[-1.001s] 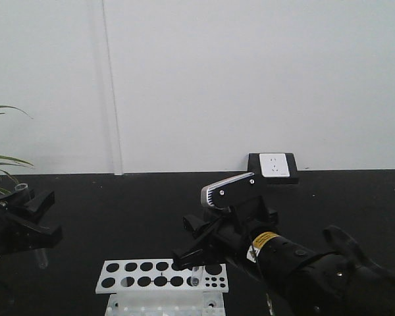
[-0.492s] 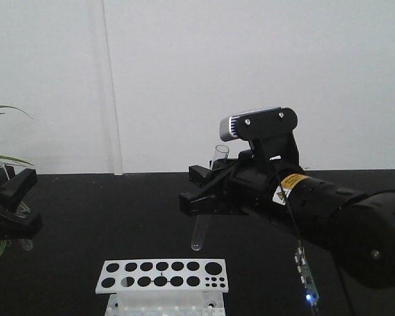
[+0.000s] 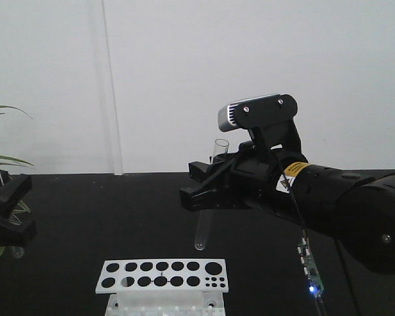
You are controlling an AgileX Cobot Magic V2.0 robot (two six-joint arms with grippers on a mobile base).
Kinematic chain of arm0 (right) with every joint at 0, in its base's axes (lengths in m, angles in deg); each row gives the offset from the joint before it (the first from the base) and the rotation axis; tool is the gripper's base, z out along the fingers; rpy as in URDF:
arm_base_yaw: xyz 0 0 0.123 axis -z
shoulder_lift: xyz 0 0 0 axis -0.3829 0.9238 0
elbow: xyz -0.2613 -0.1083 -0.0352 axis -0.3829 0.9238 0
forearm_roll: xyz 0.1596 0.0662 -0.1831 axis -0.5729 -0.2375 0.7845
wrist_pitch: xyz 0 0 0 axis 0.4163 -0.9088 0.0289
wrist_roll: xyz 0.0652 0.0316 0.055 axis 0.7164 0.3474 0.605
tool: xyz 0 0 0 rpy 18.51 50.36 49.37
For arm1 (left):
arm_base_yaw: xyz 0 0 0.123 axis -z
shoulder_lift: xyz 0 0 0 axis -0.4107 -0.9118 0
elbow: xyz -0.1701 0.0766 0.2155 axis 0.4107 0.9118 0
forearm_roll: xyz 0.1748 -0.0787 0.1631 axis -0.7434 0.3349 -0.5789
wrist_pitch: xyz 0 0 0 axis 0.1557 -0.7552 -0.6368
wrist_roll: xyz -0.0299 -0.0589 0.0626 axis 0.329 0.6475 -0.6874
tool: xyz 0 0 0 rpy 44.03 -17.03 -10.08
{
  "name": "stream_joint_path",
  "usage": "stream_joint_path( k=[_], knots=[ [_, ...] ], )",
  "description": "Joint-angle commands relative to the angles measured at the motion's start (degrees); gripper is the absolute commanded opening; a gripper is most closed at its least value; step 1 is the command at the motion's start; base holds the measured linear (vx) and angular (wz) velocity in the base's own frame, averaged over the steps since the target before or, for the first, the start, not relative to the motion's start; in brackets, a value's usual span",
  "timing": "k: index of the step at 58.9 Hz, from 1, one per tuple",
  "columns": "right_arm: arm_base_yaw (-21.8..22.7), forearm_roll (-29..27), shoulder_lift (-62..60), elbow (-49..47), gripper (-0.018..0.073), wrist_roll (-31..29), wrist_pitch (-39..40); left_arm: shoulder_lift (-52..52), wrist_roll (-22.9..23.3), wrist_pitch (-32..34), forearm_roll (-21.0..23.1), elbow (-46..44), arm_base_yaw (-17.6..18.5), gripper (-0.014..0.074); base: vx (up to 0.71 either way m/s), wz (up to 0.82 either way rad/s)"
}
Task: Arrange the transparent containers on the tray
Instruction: 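Lift the second test tube out of the rack with the right gripper, then hold both test tubes while the base drives to the yellow tray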
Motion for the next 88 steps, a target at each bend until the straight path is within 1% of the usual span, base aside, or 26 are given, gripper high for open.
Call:
stream_joint_path(
  k=[1, 88],
  knots=[
    [0.31, 0.11, -2.25, -2.08, -0.0013, -0.68, 4.90, 1.12, 0.34, 4.27, 0.30, -1.66, 0.09, -0.0006, 0.00, 0.00],
    [0.31, 0.11, -2.25, -2.08, -0.0011, -0.68, 4.90, 1.12, 0.34, 4.27, 0.35, -1.66, 0.09, -0.0006, -0.01, 0.01]
  ],
)
